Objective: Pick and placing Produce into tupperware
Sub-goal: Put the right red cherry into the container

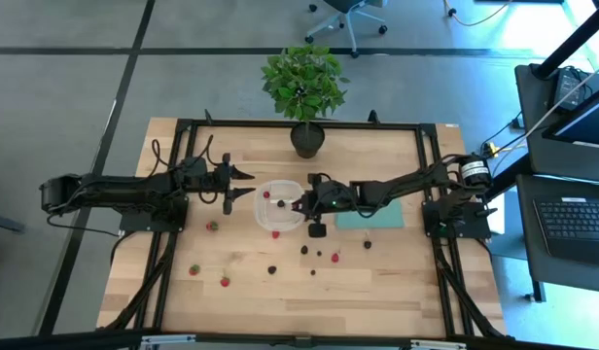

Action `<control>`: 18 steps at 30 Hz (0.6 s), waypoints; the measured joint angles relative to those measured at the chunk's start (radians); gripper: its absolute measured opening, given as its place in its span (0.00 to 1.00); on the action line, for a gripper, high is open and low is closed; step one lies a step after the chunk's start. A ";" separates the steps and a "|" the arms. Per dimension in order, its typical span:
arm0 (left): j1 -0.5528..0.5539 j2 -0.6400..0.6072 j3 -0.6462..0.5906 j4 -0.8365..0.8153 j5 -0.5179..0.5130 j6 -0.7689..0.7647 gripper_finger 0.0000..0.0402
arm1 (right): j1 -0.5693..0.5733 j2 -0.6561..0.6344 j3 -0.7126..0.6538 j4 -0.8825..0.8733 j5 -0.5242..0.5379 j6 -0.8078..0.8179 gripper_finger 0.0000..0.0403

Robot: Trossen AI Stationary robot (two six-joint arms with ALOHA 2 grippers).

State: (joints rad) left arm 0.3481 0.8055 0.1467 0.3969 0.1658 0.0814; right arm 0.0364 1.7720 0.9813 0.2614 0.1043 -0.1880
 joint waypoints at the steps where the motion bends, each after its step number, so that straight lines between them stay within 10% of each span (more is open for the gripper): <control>1: 0.000 0.000 0.000 0.000 0.000 0.000 0.42 | -0.003 0.007 0.000 0.016 0.000 0.003 0.18; 18: 0.000 0.000 0.000 -0.001 0.000 0.007 0.42 | -0.021 0.119 0.000 0.062 -0.002 0.057 0.18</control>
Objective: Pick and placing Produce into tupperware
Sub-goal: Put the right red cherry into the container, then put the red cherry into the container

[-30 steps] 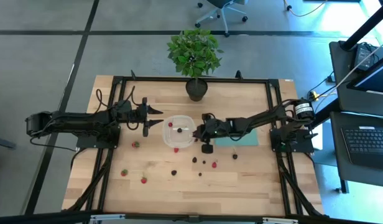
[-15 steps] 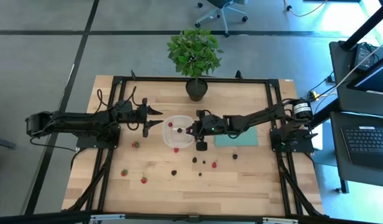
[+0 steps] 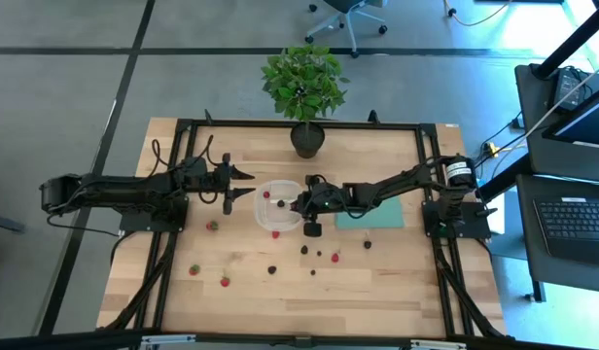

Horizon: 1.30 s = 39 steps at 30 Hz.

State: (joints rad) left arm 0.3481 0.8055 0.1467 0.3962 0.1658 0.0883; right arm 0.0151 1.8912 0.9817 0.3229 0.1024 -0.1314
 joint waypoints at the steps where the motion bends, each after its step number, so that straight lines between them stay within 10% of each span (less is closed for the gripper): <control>1: 0.000 0.000 0.000 0.000 0.000 0.000 0.42 | 0.000 0.000 0.000 0.000 0.000 0.000 0.18; 25: 0.000 0.000 0.000 -0.007 0.000 0.001 0.42 | 0.000 0.000 0.000 -0.001 0.000 -0.008 0.19; 39: 0.000 0.000 0.000 -0.007 0.000 0.001 0.42 | 0.000 0.000 0.000 -0.002 0.000 -0.005 0.38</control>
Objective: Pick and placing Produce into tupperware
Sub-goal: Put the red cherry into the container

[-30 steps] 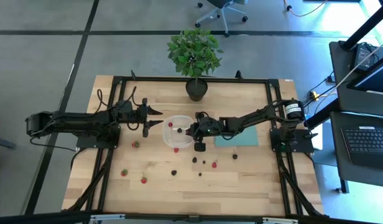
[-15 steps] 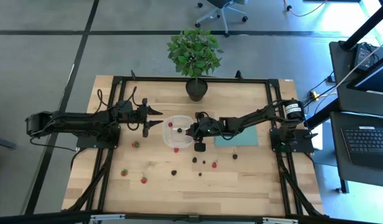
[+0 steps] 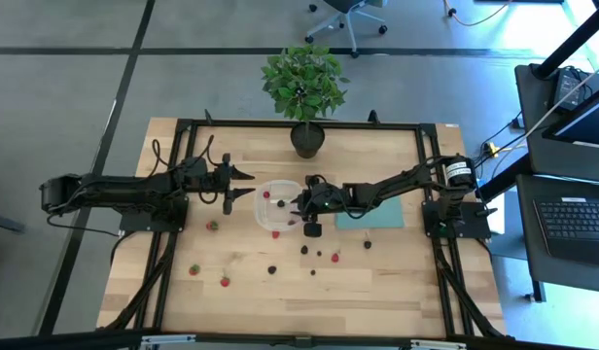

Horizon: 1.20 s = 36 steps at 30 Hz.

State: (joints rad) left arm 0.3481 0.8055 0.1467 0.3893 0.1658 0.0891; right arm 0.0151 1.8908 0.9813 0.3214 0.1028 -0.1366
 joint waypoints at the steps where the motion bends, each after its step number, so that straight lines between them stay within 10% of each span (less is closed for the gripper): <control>1: 0.000 0.000 0.000 0.000 0.000 0.000 0.42 | 0.000 0.000 0.000 0.000 0.000 0.000 0.39; 23: 0.000 0.000 0.000 -0.021 0.000 0.000 0.42 | 0.043 -0.231 0.001 -0.438 0.001 0.164 0.40; 36: -0.002 0.000 0.000 -0.022 0.000 0.000 0.42 | 0.065 -0.162 -0.007 -0.440 0.000 0.207 0.40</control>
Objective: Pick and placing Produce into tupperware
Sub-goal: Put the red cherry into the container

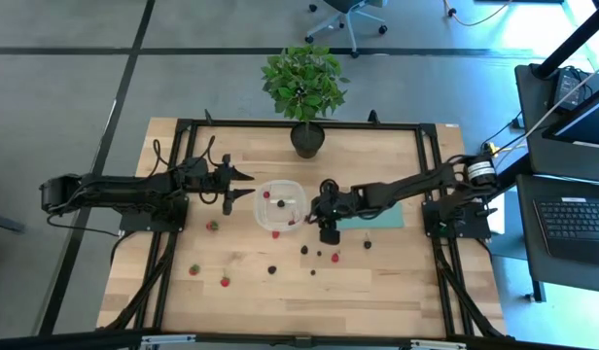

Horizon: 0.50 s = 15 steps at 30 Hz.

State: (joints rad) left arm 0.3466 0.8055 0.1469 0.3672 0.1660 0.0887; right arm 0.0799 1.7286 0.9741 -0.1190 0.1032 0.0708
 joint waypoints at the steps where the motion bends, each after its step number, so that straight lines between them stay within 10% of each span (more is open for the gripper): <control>1: 0.000 0.000 0.000 0.000 0.000 0.000 0.42 | 0.000 0.010 0.000 0.013 0.000 0.000 0.40; 15: 0.000 0.000 0.000 -0.001 0.000 0.000 0.42 | -0.005 0.119 0.000 0.132 0.001 -0.053 0.40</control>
State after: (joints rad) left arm 0.3466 0.8055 0.1467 0.3660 0.1658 0.0887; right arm 0.0746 1.8481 0.9737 0.0131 0.1039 0.0177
